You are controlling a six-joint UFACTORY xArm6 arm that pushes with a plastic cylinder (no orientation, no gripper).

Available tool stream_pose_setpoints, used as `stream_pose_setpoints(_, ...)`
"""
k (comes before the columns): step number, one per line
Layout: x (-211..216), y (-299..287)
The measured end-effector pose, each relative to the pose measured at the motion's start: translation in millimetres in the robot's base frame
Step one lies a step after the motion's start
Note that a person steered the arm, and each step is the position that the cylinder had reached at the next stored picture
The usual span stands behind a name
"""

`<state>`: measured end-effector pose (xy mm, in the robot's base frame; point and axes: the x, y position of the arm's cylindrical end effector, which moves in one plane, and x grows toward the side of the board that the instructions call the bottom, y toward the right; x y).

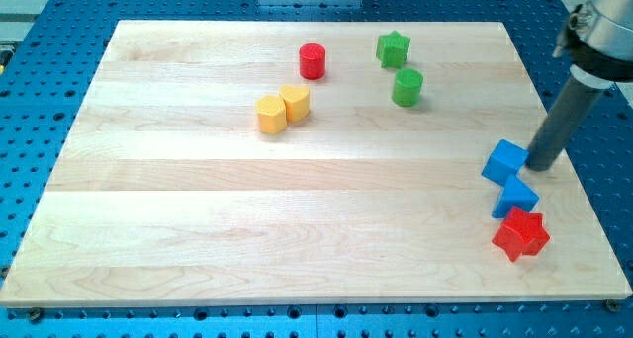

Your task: Move the green blocks above the vertical line of blocks

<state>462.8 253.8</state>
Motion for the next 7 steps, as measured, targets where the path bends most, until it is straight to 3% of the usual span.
stream_pose_setpoints(2,-47,-46)
stream_pose_setpoints(4,-82,-202)
stream_pose_setpoints(5,-130,-173)
stream_pose_setpoints(6,-134,-133)
stream_pose_setpoints(7,-97,-79)
